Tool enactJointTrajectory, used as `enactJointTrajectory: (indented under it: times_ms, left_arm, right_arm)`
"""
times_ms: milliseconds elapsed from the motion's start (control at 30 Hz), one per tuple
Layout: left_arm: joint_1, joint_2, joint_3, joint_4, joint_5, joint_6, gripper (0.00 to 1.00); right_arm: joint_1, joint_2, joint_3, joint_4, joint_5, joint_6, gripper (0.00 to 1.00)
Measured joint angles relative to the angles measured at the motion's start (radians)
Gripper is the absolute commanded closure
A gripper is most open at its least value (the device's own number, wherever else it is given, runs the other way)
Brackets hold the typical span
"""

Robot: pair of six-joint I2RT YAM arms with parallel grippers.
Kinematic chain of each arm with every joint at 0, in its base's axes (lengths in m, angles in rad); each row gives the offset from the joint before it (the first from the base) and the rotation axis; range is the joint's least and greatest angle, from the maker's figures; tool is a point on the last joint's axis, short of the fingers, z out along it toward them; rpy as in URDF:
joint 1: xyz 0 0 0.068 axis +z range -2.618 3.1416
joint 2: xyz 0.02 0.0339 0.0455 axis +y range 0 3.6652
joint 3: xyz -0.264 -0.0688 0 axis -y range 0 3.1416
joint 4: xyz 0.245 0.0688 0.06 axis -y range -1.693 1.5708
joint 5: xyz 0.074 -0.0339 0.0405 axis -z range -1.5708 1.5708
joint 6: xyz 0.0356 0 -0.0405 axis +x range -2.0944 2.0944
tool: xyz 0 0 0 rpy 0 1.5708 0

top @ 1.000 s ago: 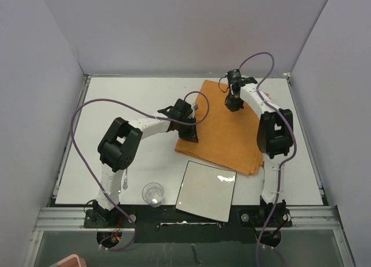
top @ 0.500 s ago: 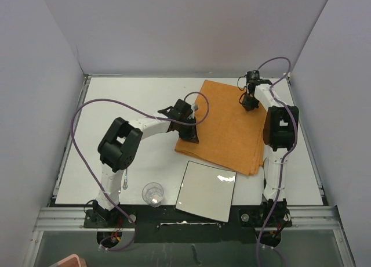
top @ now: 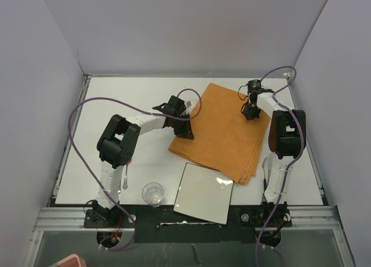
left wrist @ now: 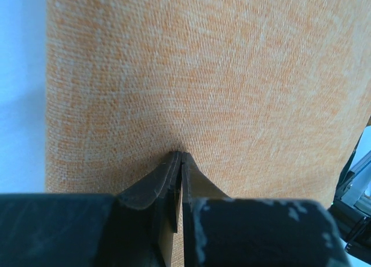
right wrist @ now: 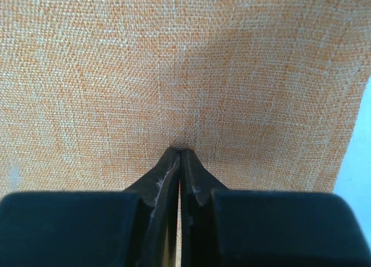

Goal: Set the dinner table for one person
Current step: Flatten out the napkin at the center of the board.

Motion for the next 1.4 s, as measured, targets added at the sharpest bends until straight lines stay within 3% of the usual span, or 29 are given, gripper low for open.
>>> enactJointTrajectory:
  times_ms: [600,867,1100,1400]
  left_arm:
    - [0.036,0.040,0.079,-0.027,-0.030,0.005,0.97]
    - [0.035,0.022,0.075,-0.034,-0.101,0.034,0.96]
    - [0.065,-0.160,0.094,-0.101,-0.233,0.146,0.91]
    - [0.093,-0.511,0.119,-0.108,-0.335,0.204,0.90]
  right_arm:
    - [0.023,-0.065,-0.090,-0.017,0.024,0.013,1.00]
    - [0.101,-0.069,-0.087,0.000,-0.014,-0.106,1.00]
    - [0.288,-0.071,-0.061,0.041,-0.180,-0.262,1.00]
    - [0.299,-0.032,0.027,0.059,-0.332,-0.356,1.00]
